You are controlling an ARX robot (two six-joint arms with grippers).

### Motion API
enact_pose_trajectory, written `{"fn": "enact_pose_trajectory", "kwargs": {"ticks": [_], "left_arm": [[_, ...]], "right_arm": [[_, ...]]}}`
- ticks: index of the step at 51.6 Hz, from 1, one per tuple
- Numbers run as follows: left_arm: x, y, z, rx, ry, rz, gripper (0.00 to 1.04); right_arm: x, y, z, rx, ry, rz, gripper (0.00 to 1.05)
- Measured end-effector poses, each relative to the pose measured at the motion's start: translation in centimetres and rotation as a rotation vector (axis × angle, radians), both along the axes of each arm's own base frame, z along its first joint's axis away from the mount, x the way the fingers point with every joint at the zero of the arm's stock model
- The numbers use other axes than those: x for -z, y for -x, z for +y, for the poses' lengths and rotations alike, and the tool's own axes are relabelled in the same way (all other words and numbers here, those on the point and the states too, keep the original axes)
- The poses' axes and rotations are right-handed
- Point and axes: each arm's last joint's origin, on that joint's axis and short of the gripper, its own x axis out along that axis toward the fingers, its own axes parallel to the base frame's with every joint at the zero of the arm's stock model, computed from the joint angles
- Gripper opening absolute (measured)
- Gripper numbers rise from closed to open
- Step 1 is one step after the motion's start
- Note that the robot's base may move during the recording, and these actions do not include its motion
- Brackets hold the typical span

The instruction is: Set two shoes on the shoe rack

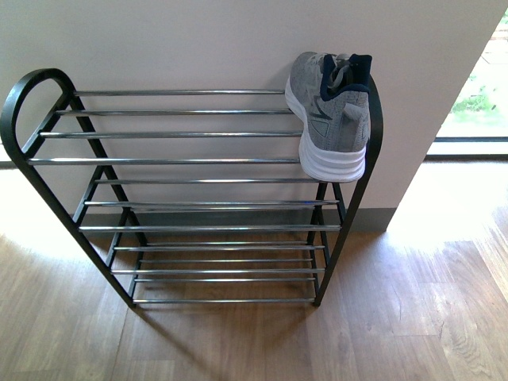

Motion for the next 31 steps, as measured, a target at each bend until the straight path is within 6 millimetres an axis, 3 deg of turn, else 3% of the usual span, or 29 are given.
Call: {"fn": "enact_pose_trajectory", "kwargs": {"ticks": [31], "left_arm": [[0.0, 0.0, 0.0, 0.000, 0.000, 0.000, 0.02]], "right_arm": [[-0.2, 1.5, 0.0, 0.000, 0.000, -0.007, 0.01]]}}
